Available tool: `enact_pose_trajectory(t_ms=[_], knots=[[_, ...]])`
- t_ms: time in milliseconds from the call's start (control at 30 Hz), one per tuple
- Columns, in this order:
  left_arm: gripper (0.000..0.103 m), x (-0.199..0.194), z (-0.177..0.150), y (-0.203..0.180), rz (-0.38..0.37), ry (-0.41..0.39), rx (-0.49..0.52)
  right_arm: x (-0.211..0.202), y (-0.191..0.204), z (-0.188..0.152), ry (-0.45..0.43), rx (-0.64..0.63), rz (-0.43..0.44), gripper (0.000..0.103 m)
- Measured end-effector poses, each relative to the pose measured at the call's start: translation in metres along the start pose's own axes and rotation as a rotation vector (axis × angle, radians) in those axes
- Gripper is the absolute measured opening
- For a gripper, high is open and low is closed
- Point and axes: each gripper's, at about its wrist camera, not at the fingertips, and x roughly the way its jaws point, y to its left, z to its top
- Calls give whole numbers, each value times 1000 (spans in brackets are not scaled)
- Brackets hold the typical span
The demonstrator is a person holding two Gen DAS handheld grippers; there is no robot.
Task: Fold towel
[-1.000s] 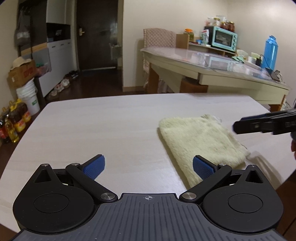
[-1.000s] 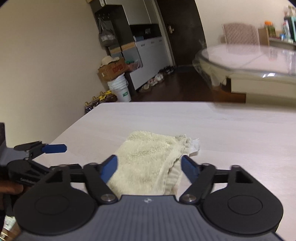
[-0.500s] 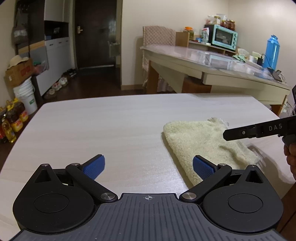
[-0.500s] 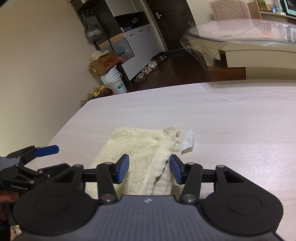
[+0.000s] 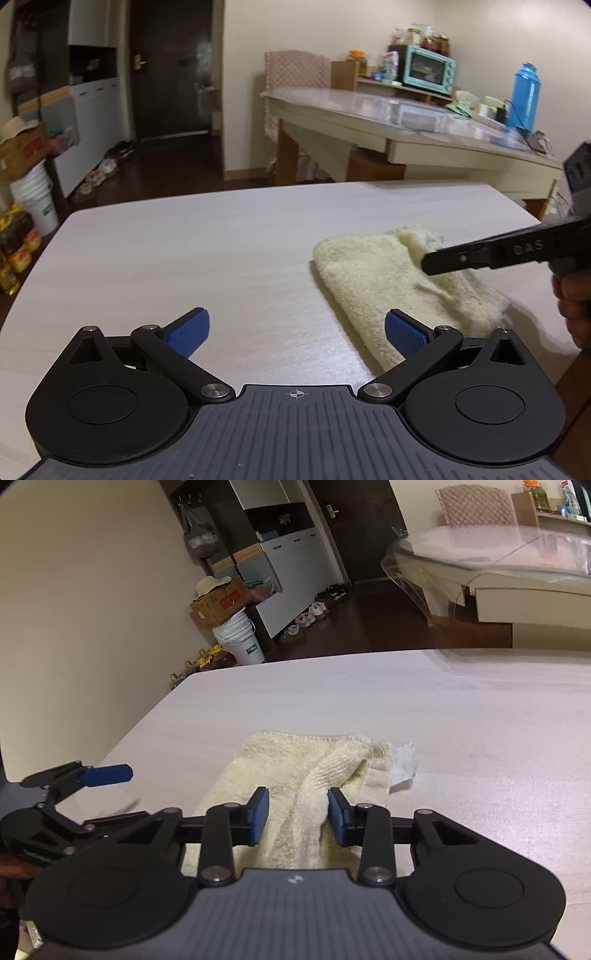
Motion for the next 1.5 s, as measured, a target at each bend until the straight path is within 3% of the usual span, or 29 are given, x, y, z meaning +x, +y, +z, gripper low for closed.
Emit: enact_pose_trajectory(t_ms=[167,433,567,700,733,800,1000,1067,1133,1167,1267,1433,1500], knots=[[103,-6,16,11,-131,16,53,-10,21,-6,-33,-106,9,15],[103,-8,57,30,-306,71,101,-18,100,-33,-85,-522,3,15],[101,1,62,23,-367,116,99,-9,121,-46,-76,-598,-18,15],[93,17,53,19,-383,172,52,-3,139,-64,-68,-686,-65,15],[81,21,50,20,-391,185,35,-2,142,-68,-68,-703,-73,15],[75,31,42,23,-408,220,-23,-1,146,-74,-74,-736,-92,15],[69,47,29,33,-430,242,-149,-1,155,-89,-79,-791,-110,15],[56,50,28,33,-432,242,-159,-1,158,-95,-77,-809,-109,15],[22,52,28,31,-423,242,-148,-1,158,-97,-76,-811,-102,15],[16,51,28,31,-419,239,-144,-2,158,-98,-75,-809,-96,15],[11,47,26,33,-412,216,-134,-11,153,-95,-72,-785,-77,18],[11,29,20,43,-389,180,-136,-51,127,-75,-103,-601,26,20],[11,24,17,50,-372,173,-141,-63,112,-65,-112,-570,8,27]])
